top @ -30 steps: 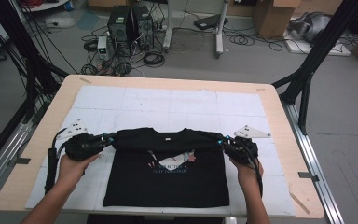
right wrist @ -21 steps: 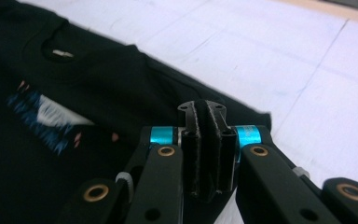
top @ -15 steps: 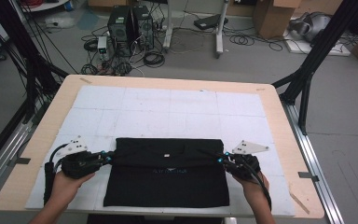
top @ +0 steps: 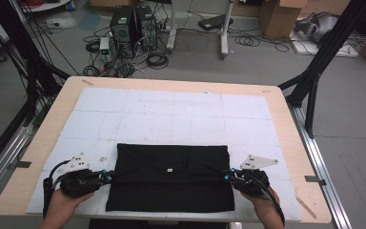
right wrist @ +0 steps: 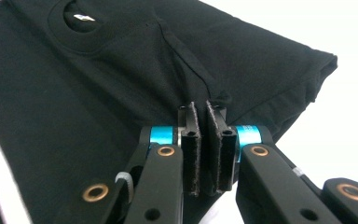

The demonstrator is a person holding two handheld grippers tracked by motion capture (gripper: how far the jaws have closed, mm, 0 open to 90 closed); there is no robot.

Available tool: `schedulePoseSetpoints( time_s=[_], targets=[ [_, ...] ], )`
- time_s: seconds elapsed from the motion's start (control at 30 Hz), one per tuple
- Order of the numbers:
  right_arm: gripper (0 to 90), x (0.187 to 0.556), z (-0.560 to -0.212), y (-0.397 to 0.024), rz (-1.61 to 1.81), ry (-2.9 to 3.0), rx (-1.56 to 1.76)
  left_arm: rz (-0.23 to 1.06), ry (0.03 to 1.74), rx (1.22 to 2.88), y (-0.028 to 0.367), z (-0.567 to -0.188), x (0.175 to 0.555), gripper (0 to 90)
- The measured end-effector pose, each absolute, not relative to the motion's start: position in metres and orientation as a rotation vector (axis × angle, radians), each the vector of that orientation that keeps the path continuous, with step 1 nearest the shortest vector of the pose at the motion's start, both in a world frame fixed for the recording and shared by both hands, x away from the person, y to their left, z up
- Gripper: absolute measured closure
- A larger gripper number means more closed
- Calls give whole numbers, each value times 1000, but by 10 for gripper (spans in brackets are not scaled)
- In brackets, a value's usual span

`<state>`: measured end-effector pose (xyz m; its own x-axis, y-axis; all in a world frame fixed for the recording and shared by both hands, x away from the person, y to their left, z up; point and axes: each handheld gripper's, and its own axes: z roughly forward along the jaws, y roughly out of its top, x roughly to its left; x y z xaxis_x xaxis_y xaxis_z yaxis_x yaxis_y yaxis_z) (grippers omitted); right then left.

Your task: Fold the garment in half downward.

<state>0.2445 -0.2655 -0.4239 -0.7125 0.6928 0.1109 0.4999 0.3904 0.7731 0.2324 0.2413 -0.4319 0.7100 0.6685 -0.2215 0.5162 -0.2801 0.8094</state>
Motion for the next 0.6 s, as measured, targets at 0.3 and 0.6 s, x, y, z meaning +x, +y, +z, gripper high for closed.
schedulePoseSetpoints(
  time_s=[0.3, 0.6],
  targets=[
    [490, 238, -412, -280, 1382, 2221, 1188, 267, 999, 1758, 252, -416, 248, 446],
    [352, 264, -385, -281, 1381, 2025, 1196, 339, 972, 1638, 245, -391, 297, 351]
  ],
)
